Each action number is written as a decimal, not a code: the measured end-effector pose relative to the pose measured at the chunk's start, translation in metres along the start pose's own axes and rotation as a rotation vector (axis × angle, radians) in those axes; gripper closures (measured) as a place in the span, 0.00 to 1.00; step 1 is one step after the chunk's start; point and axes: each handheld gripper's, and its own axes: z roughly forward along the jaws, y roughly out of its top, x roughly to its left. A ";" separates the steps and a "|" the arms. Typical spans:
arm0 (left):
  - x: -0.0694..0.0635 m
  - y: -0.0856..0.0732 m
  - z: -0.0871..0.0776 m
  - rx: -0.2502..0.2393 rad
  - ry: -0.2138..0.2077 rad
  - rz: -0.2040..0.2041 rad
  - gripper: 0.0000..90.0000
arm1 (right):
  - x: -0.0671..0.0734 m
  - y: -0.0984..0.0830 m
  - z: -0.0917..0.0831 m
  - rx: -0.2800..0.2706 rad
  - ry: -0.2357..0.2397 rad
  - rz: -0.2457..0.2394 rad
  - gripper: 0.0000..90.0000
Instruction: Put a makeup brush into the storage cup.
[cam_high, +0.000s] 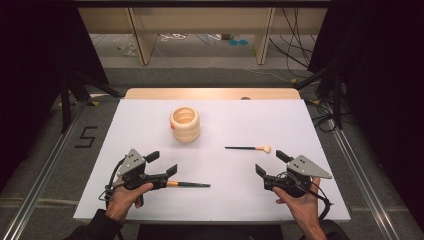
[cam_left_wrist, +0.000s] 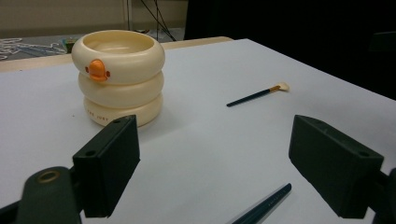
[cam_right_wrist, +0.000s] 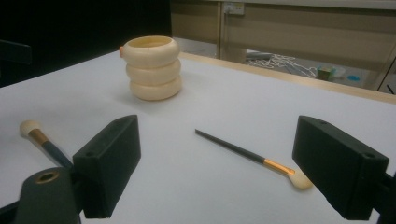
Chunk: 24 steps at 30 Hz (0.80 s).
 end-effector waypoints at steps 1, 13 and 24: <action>0.000 0.000 0.000 0.002 0.003 0.001 0.18 | 0.000 0.000 0.000 0.001 0.000 0.001 0.18; 0.001 0.000 0.000 0.008 0.003 0.003 0.18 | -0.001 0.001 0.003 0.007 0.025 -0.012 0.19; 0.000 -0.001 0.001 0.010 0.013 -0.019 0.18 | -0.001 0.003 0.004 0.033 0.021 -0.021 0.22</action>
